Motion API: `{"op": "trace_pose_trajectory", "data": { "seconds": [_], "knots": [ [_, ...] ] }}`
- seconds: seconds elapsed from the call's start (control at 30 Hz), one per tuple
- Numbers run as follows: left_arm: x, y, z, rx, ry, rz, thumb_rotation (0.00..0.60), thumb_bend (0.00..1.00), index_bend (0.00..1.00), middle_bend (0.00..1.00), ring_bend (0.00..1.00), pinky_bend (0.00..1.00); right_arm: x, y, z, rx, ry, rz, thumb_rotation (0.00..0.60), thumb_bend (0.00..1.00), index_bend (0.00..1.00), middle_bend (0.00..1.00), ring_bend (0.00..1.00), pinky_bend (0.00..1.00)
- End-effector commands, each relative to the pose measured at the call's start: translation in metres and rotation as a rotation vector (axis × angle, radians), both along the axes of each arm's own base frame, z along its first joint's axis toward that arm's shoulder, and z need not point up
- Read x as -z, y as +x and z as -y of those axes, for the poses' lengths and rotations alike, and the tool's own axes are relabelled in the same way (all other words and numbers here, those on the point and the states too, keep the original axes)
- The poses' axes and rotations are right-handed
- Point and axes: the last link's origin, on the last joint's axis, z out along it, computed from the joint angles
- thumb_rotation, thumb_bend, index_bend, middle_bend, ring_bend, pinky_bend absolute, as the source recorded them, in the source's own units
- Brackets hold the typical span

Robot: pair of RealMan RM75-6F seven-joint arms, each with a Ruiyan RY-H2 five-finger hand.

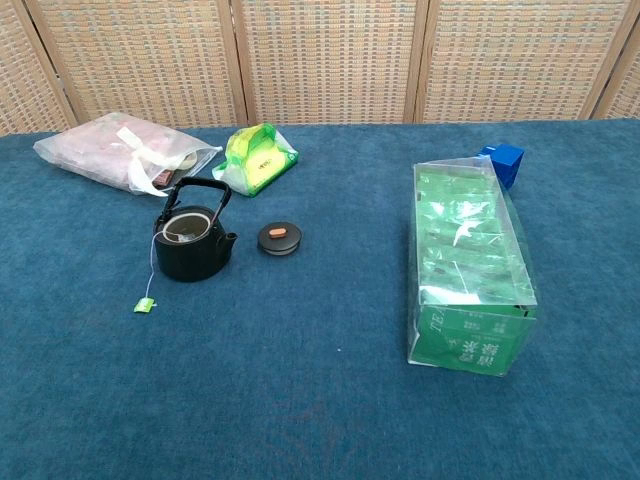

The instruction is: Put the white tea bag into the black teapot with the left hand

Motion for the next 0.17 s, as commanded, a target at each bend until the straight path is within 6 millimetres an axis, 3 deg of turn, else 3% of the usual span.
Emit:
{"op": "trace_pose_trajectory", "data": {
  "seconds": [0.03, 0.17],
  "knots": [
    [-0.0026, -0.0031, 0.0067, -0.012, 0.003, -0.009, 0.600, 0.55, 0.14, 0.20, 0.10, 0.00, 0.0001, 0.0008, 0.0005, -0.003, -0.001, 0.002, 0.600, 0.12, 0.11, 0.18, 0.03, 0.10],
    [-0.0048, -0.0032, 0.0096, -0.018, 0.008, -0.009, 0.600, 0.55, 0.14, 0.20, 0.10, 0.00, -0.0002, 0.0011, 0.0002, -0.005, -0.004, 0.003, 0.600, 0.12, 0.11, 0.18, 0.03, 0.10]
  ]
}}
